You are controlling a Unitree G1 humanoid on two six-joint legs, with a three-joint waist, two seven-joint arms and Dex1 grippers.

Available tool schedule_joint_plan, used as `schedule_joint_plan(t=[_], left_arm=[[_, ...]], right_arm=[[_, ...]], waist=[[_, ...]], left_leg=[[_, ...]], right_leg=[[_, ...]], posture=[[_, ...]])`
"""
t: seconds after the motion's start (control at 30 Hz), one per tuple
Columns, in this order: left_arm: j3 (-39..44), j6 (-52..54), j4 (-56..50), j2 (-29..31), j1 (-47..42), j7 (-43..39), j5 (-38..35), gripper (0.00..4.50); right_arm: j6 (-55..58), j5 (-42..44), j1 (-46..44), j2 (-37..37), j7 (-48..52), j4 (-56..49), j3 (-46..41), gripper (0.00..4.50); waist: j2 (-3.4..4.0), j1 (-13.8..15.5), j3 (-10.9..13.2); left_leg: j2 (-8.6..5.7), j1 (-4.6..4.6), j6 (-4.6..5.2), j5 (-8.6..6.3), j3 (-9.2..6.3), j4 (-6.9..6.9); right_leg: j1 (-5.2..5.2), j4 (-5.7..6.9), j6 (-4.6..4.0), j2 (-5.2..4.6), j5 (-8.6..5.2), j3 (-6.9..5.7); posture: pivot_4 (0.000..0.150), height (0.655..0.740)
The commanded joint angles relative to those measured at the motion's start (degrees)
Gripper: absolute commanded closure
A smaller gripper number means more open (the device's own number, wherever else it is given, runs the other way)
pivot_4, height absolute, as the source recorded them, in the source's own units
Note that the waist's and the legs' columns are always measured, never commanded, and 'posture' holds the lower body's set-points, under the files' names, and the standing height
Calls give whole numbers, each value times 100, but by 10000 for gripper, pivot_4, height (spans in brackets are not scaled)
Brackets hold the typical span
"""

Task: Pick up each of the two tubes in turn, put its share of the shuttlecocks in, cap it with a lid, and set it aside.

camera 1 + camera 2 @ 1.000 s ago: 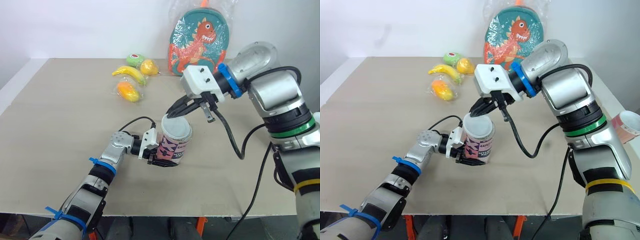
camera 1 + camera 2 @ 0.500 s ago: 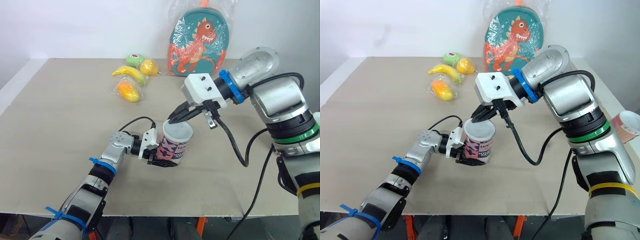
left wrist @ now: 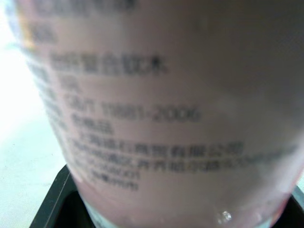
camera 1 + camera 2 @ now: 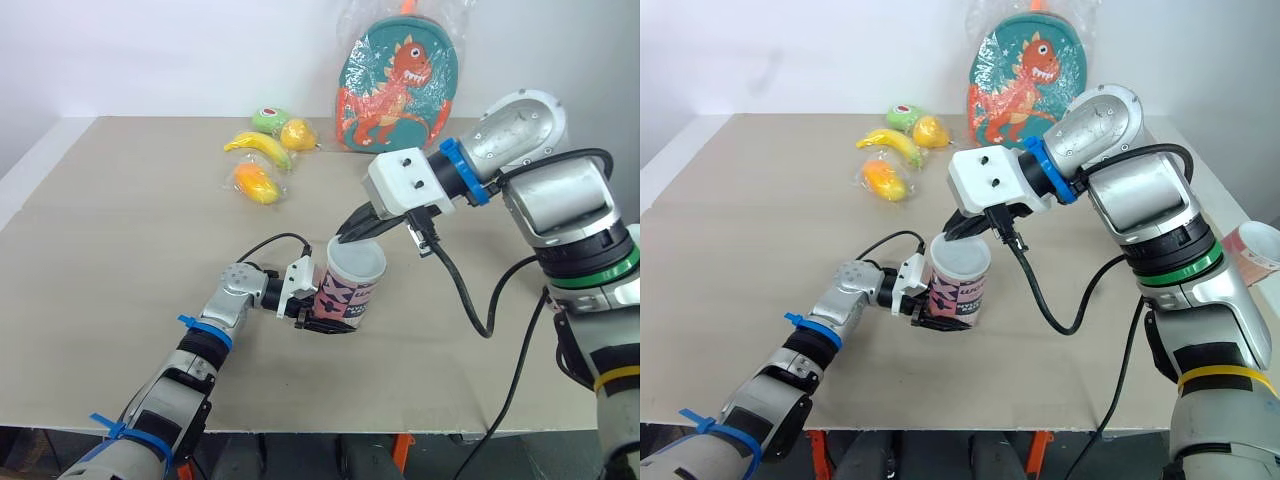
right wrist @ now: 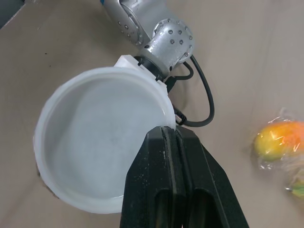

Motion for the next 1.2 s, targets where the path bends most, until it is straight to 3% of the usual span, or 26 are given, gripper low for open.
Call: schedule_joint_plan(t=[0.03,0.73,1.2], left_arm=[[25,71,83,113,68,101,116,16653],[59,93,43,100,106,183,101,16653],[70,85,92,84,82,176,113,16653]], right_arm=[[-20,-18,-51,-129,107,-246,-230,43966],[-187,-378,561,-263,-68,-960,-95,43966],[-473,-486,-263,-18,-76,-21,-321,43966]], waist=[[0,0,0],[0,1,0],[0,-1,0]], left_leg=[[0,0,0,0,0,0],[0,0,-1,-1,0,-2],[1,1,-1,0,1,-2]], right_leg=[[0,0,0,0,0,0],[0,-1,-1,0,-3,0],[-2,-1,-3,0,-1,-1]], posture=[[1500,7347],[1500,7347],[1500,7347]])
